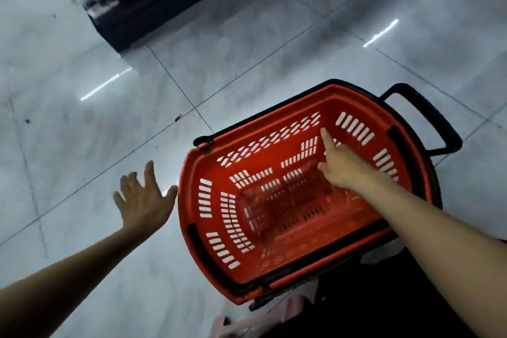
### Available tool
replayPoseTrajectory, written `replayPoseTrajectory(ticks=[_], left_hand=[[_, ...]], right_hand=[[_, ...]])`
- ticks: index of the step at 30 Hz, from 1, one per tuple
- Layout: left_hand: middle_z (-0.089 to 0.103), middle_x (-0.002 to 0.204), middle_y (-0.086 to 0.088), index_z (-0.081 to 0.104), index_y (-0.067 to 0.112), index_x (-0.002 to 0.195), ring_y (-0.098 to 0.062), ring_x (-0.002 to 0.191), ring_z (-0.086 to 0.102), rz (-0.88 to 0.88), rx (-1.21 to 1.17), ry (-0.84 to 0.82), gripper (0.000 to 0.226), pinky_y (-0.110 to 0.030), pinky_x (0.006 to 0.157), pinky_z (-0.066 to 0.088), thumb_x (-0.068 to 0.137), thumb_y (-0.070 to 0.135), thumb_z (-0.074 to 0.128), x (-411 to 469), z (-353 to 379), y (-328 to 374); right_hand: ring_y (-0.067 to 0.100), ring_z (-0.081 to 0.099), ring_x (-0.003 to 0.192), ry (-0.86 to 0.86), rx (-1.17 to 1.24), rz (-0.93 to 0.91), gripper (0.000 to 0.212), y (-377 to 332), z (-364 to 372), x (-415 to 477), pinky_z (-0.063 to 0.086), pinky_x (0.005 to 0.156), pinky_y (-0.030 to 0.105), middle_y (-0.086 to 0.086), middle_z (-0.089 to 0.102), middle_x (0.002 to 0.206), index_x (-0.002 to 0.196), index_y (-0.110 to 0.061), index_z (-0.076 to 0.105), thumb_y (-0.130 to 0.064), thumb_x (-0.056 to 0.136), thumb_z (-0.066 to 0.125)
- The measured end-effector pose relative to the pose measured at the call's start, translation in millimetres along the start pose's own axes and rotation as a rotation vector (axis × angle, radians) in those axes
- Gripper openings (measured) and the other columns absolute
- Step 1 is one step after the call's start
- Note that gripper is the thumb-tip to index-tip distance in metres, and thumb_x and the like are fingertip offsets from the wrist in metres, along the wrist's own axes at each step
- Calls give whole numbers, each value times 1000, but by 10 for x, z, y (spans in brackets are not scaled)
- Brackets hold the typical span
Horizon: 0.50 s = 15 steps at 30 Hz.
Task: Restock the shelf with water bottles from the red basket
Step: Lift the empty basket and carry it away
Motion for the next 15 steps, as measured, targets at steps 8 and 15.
replayPoseTrajectory(ticks=[8,15], left_hand=[[50,142,1,26,35,148,-23,110,63,-21,-826,-145,59,-50,85,57,96,49,50,-599,226,842],[54,128,2,23,37,146,-23,95,61,100,-564,-87,74,-44,77,55,84,56,59,-442,271,1885]], right_hand=[[36,25,145,-242,-51,-126,74,328,48,159,25,118,41,20,15,159,156,-22,8,-36,98,51],[35,30,139,104,-347,-181,57,1228,-923,509,32,112,48,15,34,148,144,-20,40,-30,91,57]])
Point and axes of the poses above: each hand's wrist, its own x-axis towards the middle knuckle, its own z-axis out of the palm, y = z × x, the point moved 1 cm from there along x, towards the middle knuckle
